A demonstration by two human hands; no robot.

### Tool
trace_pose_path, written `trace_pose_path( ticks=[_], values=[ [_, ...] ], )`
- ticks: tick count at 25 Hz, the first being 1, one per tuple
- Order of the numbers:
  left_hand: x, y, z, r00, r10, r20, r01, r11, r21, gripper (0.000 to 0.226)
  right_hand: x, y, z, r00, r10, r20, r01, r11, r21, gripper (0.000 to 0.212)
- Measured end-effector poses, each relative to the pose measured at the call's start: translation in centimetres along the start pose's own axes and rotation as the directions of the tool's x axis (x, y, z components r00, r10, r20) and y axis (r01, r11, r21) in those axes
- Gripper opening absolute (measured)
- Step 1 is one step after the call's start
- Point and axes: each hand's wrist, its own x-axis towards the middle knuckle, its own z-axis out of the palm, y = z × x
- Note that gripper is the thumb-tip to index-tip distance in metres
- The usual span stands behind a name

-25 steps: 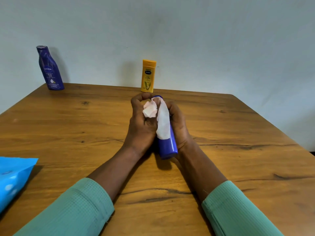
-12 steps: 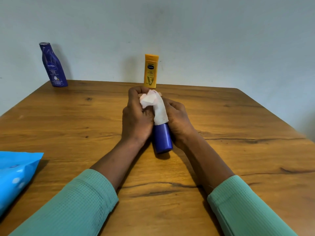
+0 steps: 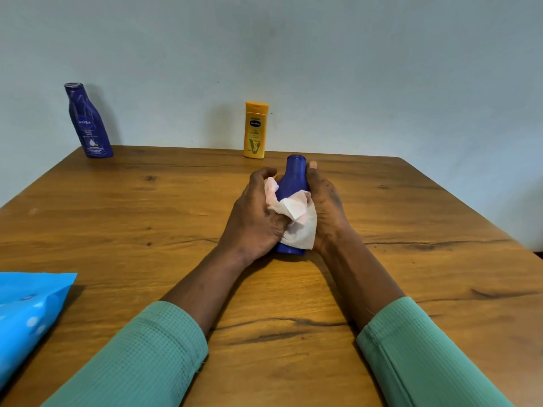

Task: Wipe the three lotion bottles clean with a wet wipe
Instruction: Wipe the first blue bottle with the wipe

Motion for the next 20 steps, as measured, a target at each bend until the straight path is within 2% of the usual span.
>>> trace_pose_path(
  ticks=[1, 3, 5, 9, 12, 16, 18, 20],
  values=[
    [0.0, 0.0, -0.1, 1.0, -0.015, -0.023, 0.015, 0.999, -0.032, 0.068, -0.1, -0.1, 0.1, 0.998, -0.039, 0.044, 0.04, 0.999, -0.031, 0.083],
    [0.0, 0.1, -0.4, 0.996, -0.056, -0.065, 0.046, 0.988, -0.146, 0.051, -0.3, -0.1, 0.2, 0.985, -0.1, 0.142, 0.111, 0.991, -0.074, 0.055],
    [-0.2, 0.4, -0.6, 0.99, -0.104, -0.091, 0.078, 0.963, -0.258, 0.05, -0.9, -0.1, 0.6, 0.979, -0.105, 0.174, 0.127, 0.984, -0.122, 0.032],
    [-0.1, 0.9, -0.7, 0.972, -0.219, -0.083, 0.172, 0.909, -0.379, 0.067, -2.1, -0.2, 1.2, 0.972, -0.118, 0.201, 0.162, 0.962, -0.218, 0.035],
    [-0.4, 1.4, -0.3, 0.98, -0.198, 0.02, 0.196, 0.944, -0.267, 0.044, -2.1, -0.1, 1.4, 0.986, -0.142, 0.088, 0.157, 0.968, -0.196, 0.039],
    [-0.9, 2.0, 0.7, 0.989, -0.101, 0.106, 0.094, 0.993, 0.066, 0.048, -0.4, 0.5, 0.4, 0.983, -0.054, -0.177, 0.066, 0.996, 0.061, 0.056],
    [-1.0, 2.2, 0.9, 0.988, -0.092, 0.12, 0.076, 0.989, 0.13, 0.048, 0.4, 0.2, -0.2, 0.963, 0.024, -0.267, 0.025, 0.984, 0.178, 0.055],
    [-1.0, 2.1, 0.9, 0.979, -0.148, 0.138, 0.134, 0.986, 0.102, 0.047, 0.9, -0.4, -0.9, 0.95, 0.018, -0.313, 0.048, 0.978, 0.204, 0.049]
  ],
)
